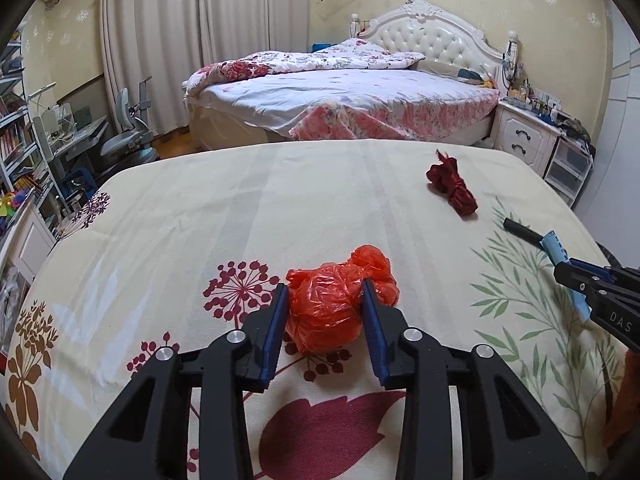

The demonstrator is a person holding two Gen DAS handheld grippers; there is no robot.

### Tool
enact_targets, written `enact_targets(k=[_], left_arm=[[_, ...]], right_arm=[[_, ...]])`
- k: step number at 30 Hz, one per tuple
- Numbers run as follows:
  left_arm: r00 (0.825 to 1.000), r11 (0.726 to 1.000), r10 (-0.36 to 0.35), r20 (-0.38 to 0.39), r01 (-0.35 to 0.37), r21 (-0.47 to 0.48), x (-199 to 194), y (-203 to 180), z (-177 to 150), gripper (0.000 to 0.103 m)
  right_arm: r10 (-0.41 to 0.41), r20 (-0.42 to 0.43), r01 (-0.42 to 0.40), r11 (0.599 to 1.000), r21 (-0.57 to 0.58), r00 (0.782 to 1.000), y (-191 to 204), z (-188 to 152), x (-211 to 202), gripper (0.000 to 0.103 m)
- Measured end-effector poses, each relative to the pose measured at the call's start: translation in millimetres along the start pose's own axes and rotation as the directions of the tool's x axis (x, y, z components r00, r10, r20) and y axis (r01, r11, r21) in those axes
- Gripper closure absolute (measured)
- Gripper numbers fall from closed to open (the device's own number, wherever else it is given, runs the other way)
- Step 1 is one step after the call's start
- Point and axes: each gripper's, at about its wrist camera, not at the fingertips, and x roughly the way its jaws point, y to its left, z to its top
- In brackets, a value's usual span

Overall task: Collect trash
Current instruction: 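Carry the red bag and blue tube over the black bin and open both grippers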

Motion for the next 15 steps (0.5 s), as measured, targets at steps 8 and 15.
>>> enact_targets(k=[8,15], left_arm=[[0.997,0.998,-0.052,0.055,0.051,0.026,-13.4,-27.2,10.4,0.076],[0.987,0.99,-0.124,0.102,0.115,0.087,-17.4,-71.6,26.7,0.076]], right_arm=[[-0.036,0.038,0.035,0.999,0.029,0.999,-17.3,1.8,-16.4,0.084],[-0.129,0.097,0.121,0.989,0.082,0.987,-50.5,6.4,-37.4,0.084]])
